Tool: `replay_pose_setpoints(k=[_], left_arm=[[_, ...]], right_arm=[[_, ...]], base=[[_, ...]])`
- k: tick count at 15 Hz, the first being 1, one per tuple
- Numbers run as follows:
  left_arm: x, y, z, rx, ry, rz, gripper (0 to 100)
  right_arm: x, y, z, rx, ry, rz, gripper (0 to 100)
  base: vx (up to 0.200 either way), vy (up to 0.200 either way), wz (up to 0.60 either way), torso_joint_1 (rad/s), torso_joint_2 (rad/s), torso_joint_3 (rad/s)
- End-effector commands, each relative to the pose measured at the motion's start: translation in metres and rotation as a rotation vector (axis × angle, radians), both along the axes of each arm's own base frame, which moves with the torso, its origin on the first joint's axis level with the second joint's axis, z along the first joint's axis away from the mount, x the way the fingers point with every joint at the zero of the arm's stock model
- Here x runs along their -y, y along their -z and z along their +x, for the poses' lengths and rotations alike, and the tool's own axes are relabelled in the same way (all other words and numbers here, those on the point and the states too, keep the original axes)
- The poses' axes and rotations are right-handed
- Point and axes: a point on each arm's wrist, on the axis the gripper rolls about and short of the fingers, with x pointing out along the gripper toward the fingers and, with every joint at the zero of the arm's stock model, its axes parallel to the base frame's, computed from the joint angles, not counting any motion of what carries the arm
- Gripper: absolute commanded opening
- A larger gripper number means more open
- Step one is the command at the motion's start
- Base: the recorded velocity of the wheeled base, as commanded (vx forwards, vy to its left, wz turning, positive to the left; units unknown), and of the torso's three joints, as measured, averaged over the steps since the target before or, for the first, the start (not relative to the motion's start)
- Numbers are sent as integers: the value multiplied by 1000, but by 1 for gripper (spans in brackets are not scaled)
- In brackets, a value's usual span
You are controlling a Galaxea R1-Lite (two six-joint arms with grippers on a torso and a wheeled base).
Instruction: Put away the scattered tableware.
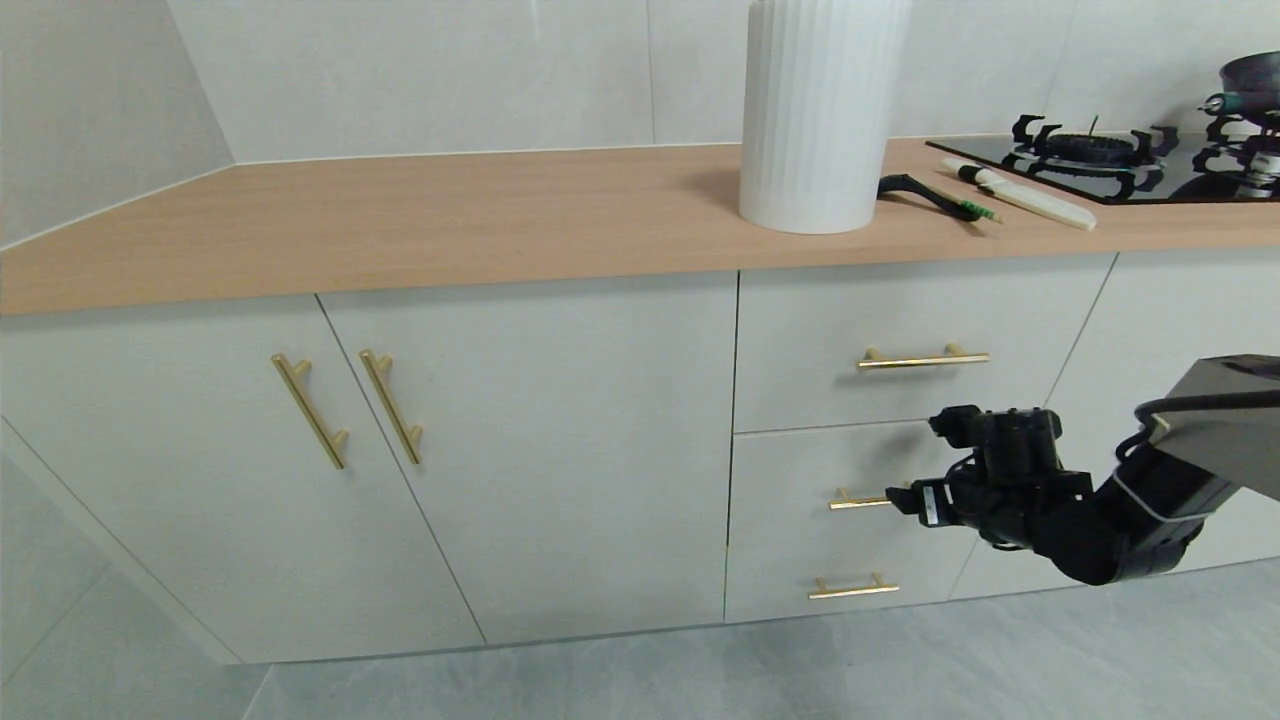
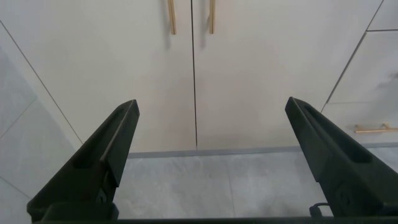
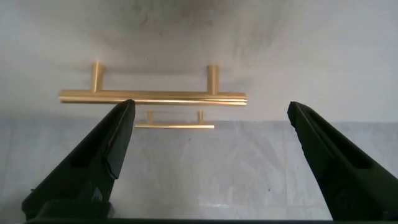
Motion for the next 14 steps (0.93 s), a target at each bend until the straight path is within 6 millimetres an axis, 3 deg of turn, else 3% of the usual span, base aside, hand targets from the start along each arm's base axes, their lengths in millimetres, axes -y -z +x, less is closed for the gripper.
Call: replay_pose_setpoints(k=[1,7,14], left_arm=[[0,0,0,-1,-1,-1,100],[0,0,0,-3,-1,-1,100],[0,0,0,-1,-1,-1,100]], right_arm=[[-5,23,4,-14,18,-23,100],[-8,35,20,50,84,-50,100],[-8,40,16,26,80,-58,100]], base=[[0,0,0,0,0,0],[0,0,0,0,0,0],[0,0,0,0,0,0]])
